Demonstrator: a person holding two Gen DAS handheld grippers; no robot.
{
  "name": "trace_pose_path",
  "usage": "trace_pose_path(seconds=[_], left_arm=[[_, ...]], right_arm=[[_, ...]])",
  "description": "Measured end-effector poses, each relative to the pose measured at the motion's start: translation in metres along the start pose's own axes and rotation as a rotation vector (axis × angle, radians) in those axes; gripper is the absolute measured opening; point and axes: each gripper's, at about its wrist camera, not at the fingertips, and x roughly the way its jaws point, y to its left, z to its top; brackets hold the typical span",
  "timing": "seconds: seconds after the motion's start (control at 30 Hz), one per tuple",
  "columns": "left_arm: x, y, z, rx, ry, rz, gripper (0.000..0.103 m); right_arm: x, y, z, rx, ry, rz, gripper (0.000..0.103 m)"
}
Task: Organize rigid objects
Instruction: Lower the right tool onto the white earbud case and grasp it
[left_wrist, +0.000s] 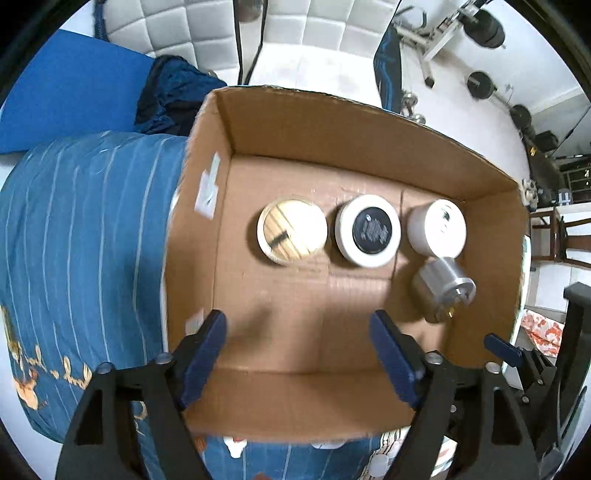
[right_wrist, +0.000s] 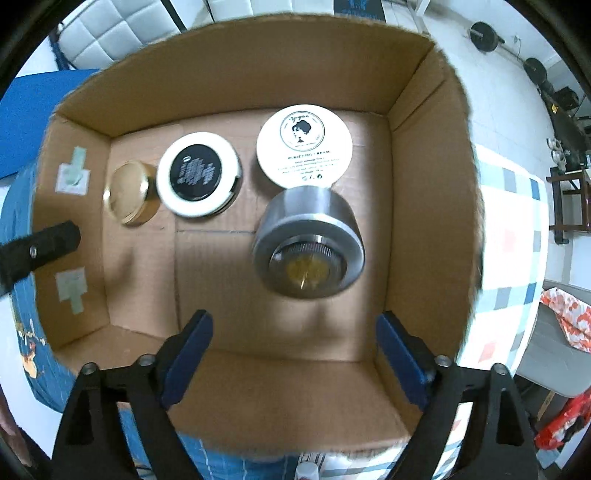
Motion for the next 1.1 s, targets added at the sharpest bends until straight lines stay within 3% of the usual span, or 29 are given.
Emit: trace_pose_path(seconds=[0.1, 0.13, 0.17, 0.33, 0.63, 0.97, 1.1], left_arm=[[-0.014, 0.001, -0.007, -0.003, -0.064, 0.001, 0.091], [-0.021, 0.0, -0.018, -0.001, -0.094, 0.005, 0.1], [-0.024, 0.0, -0.01, 0.001, -0.112, 0.006, 0.103], [-0.062, -0.003, -0.038, 0.014, -0.224, 0.015, 0.103], [-0.111, -0.013, -0.09, 0.073, -0.394, 0.059, 0.103], [-0.136, -0.02, -0.124, 0.117, -0.43, 0.03, 0.103], [-0.125, -0.008, -0.135, 0.107, -0.412, 0.072, 0.103]], right_arm=[[-0.017, -0.003, -0.02, 0.003, -0.048, 0.013, 0.103], [-0.021, 0.0, -0.025, 0.003, -0.062, 0.014, 0.103], [-0.025, 0.005, -0.037, 0.003, -0.081, 0.009, 0.103], [-0.045, 0.022, -0.066, 0.006, -0.178, -0.004, 0.103], [-0.103, 0.011, -0.119, 0.018, -0.321, -0.025, 0.103], [-0.146, 0.004, -0.162, 0.014, -0.411, 0.003, 0.103], [-0.144, 0.005, -0.171, 0.007, -0.395, 0.035, 0.103]])
